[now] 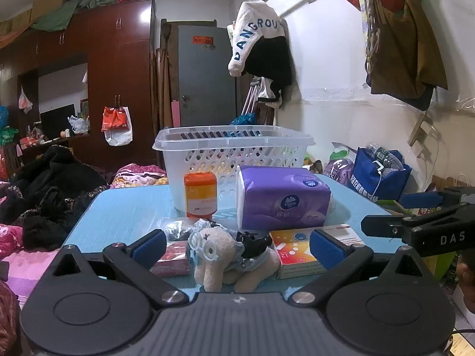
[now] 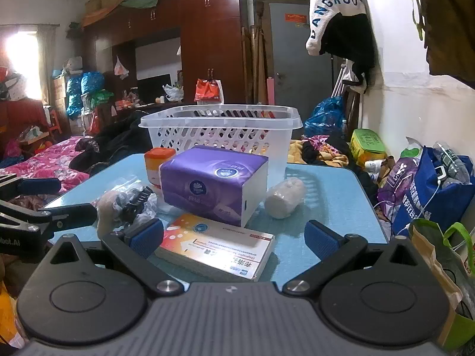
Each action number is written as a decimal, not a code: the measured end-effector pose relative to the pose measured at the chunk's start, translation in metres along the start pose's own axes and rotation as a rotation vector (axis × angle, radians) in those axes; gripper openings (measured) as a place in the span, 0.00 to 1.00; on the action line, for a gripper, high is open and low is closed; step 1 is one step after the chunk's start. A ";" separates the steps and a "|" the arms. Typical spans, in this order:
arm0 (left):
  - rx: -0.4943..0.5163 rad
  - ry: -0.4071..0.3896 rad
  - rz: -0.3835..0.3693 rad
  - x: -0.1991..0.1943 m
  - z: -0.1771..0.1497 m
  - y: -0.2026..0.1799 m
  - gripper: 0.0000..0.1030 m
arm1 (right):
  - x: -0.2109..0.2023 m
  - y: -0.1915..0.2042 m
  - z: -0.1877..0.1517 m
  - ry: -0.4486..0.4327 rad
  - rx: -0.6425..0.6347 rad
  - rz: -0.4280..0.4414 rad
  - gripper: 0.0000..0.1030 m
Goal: Organize objects
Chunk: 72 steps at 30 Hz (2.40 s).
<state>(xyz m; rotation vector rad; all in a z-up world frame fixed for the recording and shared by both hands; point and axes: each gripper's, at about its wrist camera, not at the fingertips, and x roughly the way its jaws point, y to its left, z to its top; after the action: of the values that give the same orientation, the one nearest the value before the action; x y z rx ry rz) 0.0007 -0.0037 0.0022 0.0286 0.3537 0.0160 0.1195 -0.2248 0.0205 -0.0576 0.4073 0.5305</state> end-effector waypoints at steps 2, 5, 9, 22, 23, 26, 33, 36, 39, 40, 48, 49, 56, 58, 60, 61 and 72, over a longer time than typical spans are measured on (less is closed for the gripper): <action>0.002 0.000 0.000 0.000 0.000 0.000 1.00 | 0.000 -0.002 0.000 0.000 0.006 0.000 1.00; 0.005 0.002 0.002 0.001 0.000 0.000 1.00 | 0.001 -0.003 0.000 -0.001 0.014 -0.001 1.00; 0.005 0.007 0.002 0.002 -0.001 -0.001 1.00 | 0.000 -0.004 0.001 -0.003 0.016 -0.001 1.00; -0.001 -0.006 -0.014 0.002 0.000 0.000 1.00 | 0.004 -0.004 0.002 0.001 0.010 0.018 1.00; -0.003 -0.006 -0.012 0.002 0.001 0.000 1.00 | 0.004 -0.003 0.002 0.000 0.006 0.015 1.00; -0.004 -0.005 -0.004 0.002 0.001 0.000 1.00 | 0.002 -0.002 0.002 -0.004 -0.003 0.007 1.00; -0.002 -0.003 -0.006 0.003 0.001 0.000 1.00 | 0.002 -0.005 0.001 0.000 0.007 0.002 1.00; 0.000 0.000 -0.002 0.003 0.000 -0.001 1.00 | 0.003 -0.005 0.001 0.002 0.007 -0.001 1.00; -0.001 0.005 -0.004 0.004 0.000 -0.001 1.00 | 0.003 -0.005 0.000 0.004 0.002 -0.003 1.00; -0.001 0.006 -0.004 0.004 0.000 -0.001 1.00 | 0.003 -0.005 0.000 0.006 0.000 -0.002 1.00; 0.000 0.010 -0.001 0.004 -0.001 -0.001 1.00 | 0.007 -0.005 0.000 0.017 0.003 -0.009 1.00; -0.001 0.010 -0.001 0.004 -0.001 -0.001 1.00 | 0.007 -0.005 -0.001 0.018 0.004 -0.009 1.00; 0.012 0.021 -0.001 -0.001 -0.005 -0.002 1.00 | 0.008 -0.005 -0.006 0.068 0.039 -0.004 1.00; 0.007 0.021 0.005 -0.001 -0.005 0.000 1.00 | 0.008 -0.005 -0.006 0.072 0.038 0.002 1.00; -0.006 0.026 0.003 -0.001 -0.004 0.002 1.00 | 0.007 -0.004 -0.007 0.074 0.035 -0.005 1.00; -0.007 0.027 0.004 -0.001 -0.005 0.002 1.00 | 0.006 -0.003 -0.007 0.078 0.032 -0.004 1.00; 0.005 0.036 0.026 -0.003 -0.009 0.008 1.00 | 0.007 0.005 -0.009 0.093 0.005 0.011 1.00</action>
<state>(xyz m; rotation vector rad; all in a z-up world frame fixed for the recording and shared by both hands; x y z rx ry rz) -0.0054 0.0042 -0.0051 0.0379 0.3890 0.0419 0.1194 -0.2186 0.0100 -0.0755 0.5003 0.5392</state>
